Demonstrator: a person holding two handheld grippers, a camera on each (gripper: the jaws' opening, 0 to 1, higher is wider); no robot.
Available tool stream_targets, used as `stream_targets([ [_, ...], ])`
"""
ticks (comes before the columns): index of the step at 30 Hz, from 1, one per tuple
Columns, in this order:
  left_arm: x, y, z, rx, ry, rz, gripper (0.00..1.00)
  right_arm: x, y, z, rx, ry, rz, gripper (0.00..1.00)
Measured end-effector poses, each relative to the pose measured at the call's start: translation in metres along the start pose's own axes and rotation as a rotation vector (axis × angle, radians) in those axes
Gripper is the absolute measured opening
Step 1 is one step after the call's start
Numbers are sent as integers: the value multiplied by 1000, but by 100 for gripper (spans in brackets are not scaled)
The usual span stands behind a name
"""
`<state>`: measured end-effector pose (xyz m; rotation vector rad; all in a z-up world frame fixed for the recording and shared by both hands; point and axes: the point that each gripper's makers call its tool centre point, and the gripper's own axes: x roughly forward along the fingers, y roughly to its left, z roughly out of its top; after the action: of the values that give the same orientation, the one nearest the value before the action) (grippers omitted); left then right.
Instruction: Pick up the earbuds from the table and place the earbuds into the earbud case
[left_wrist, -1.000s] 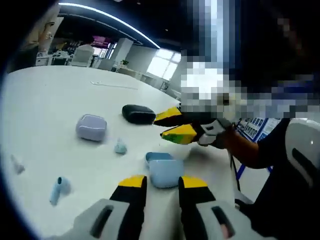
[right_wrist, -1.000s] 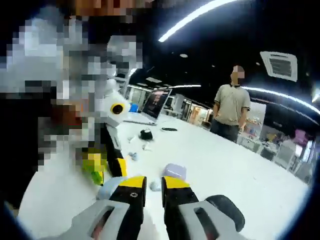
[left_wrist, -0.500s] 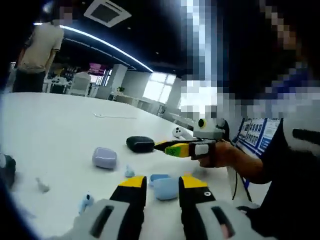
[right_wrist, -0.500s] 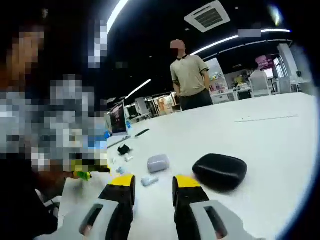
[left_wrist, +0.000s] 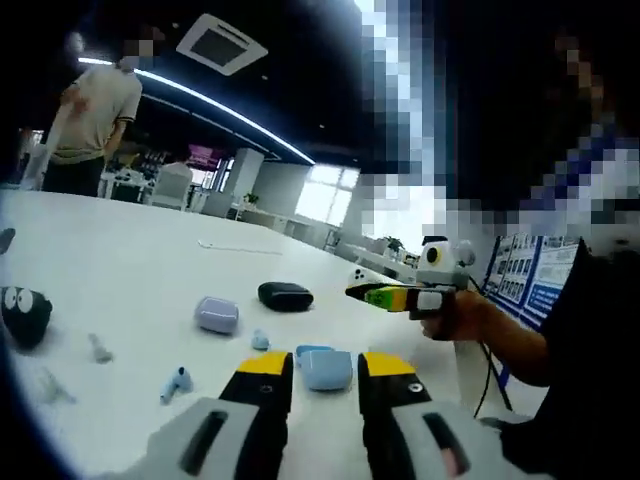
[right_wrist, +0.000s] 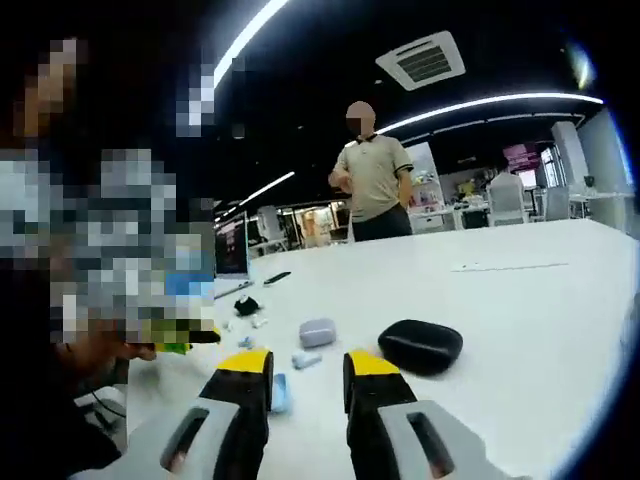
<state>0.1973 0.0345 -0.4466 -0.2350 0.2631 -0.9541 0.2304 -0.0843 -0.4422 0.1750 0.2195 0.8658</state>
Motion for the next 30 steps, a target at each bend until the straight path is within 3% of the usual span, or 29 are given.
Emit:
stream_targets([
  [5, -2, -3, -1, 43, 7, 1, 28, -4, 11, 1, -79, -12, 16, 27],
  [11, 1, -7, 2, 20, -8, 12, 29, 1, 11, 14, -101, -21, 40, 27],
  [16, 15, -7, -6, 30, 30, 89, 37, 14, 6, 15, -163, 35, 86, 26],
  [17, 20, -7, -11, 17, 52, 104, 41, 21, 7, 9, -200, 93, 127, 26],
  [21, 34, -6, -23, 15, 102, 142, 49, 35, 7, 3, -266, 187, 183, 26],
  [25, 41, -1, -27, 74, 131, 194, 52, 54, 12, 3, -342, 267, 275, 25],
  [28, 45, 1, -27, 74, 134, 222, 52, 68, 10, -6, -384, 398, 323, 22],
  [30, 48, 3, -26, 118, 141, 250, 52, 78, 9, -13, -452, 480, 353, 20],
])
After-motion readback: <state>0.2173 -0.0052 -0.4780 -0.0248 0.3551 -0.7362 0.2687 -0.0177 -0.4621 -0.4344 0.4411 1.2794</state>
